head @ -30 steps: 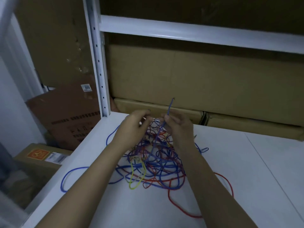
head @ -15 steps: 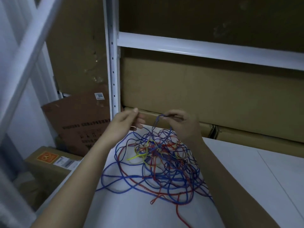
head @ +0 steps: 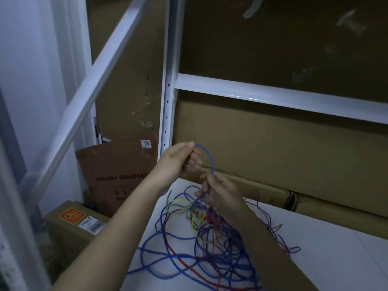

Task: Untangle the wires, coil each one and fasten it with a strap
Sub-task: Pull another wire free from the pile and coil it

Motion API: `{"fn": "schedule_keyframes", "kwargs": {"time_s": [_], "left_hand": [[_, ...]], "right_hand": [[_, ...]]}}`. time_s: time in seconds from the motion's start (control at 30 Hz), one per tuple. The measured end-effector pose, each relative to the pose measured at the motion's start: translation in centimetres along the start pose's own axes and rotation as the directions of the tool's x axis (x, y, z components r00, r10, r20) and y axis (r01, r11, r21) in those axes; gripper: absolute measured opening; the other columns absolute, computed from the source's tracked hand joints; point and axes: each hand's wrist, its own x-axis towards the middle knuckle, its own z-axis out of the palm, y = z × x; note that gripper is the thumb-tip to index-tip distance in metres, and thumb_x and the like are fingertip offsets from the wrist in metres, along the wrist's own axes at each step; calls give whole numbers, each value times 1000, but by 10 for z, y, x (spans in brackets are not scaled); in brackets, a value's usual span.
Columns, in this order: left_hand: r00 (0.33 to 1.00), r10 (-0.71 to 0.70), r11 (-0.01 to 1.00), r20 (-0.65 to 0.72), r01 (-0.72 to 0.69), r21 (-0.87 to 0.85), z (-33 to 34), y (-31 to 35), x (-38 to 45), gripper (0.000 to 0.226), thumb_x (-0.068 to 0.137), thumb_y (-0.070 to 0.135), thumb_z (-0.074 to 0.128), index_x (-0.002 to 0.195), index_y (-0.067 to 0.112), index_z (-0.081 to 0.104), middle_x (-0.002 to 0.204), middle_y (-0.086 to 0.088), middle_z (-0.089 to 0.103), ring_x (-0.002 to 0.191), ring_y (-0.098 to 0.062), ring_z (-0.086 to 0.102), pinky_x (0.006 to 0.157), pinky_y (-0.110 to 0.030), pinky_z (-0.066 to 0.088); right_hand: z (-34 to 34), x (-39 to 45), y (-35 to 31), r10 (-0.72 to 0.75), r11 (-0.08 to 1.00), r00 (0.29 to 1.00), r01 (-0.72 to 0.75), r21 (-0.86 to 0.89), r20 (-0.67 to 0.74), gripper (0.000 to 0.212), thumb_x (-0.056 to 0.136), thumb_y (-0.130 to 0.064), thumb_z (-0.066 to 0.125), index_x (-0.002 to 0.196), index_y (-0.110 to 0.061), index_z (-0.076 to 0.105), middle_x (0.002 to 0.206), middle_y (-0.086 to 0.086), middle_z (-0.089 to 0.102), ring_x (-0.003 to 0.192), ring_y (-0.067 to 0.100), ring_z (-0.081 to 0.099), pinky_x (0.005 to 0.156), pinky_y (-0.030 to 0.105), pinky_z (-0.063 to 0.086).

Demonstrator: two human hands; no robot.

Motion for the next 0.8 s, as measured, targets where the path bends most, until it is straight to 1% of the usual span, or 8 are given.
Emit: {"fn": "schedule_keyframes", "kwargs": {"time_s": [0.1,0.2,0.3,0.37,0.43,0.53,0.67,0.8], "left_hand": [[997,59,984,-46,-66,-164,9,14,12,30,103,23,38,88,11,60,68,2,71,52,-2,58,54,-14,49],[989,145,965,15,-138,-224,16,25,23,26,105,21,33,93,12,56,83,0,75,53,-4,59,57,-15,50],[978,196,950,73,-171,-260,22,32,30,25,105,20,31,94,14,53,85,-1,75,53,-6,59,60,-17,51],[975,203,947,86,-173,-269,24,34,33,25,104,21,32,94,15,53,82,0,73,52,-6,57,60,-18,51],[981,182,944,74,-153,-292,24,33,33,24,104,19,33,94,14,54,72,4,69,49,-6,52,58,-19,49],[991,104,953,80,-76,-292,25,23,26,24,103,17,34,92,11,55,60,8,56,43,-5,42,58,-21,47],[993,16,950,120,23,-311,35,7,11,26,104,19,34,92,10,54,55,8,48,38,-3,33,54,-18,47],[993,-50,930,104,84,-357,40,-7,2,27,104,18,32,104,6,56,56,7,50,39,-4,33,54,-19,46]], "right_hand": [[9,6,-21,-2,997,1000,1,-81,-13,25,100,-22,40,92,-6,59,70,4,55,68,19,63,70,32,54],[22,17,-76,-211,974,963,194,-114,-168,26,103,-17,36,87,-10,55,66,3,52,56,14,61,61,30,53],[30,21,-130,-368,929,920,357,-97,-133,25,103,-17,36,89,-12,57,62,-3,58,56,12,62,63,29,55],[31,22,-143,-420,898,903,398,-187,-94,25,103,-18,37,88,-14,57,59,-6,55,49,9,54,60,29,54],[22,24,-137,-473,839,868,390,-378,-153,25,103,-16,39,86,-16,58,52,-12,47,42,2,39,48,17,44],[-10,28,-108,-565,687,783,272,-674,-261,21,101,-12,44,92,-11,63,53,-15,44,46,-1,37,50,13,29],[-41,19,-55,-430,725,839,99,-682,-334,25,102,-19,42,104,-8,65,58,-5,51,44,-3,44,48,11,33],[-40,2,-18,-345,788,901,126,-603,-263,24,105,-21,34,110,-19,57,61,-3,56,43,-1,45,46,13,35]]}}
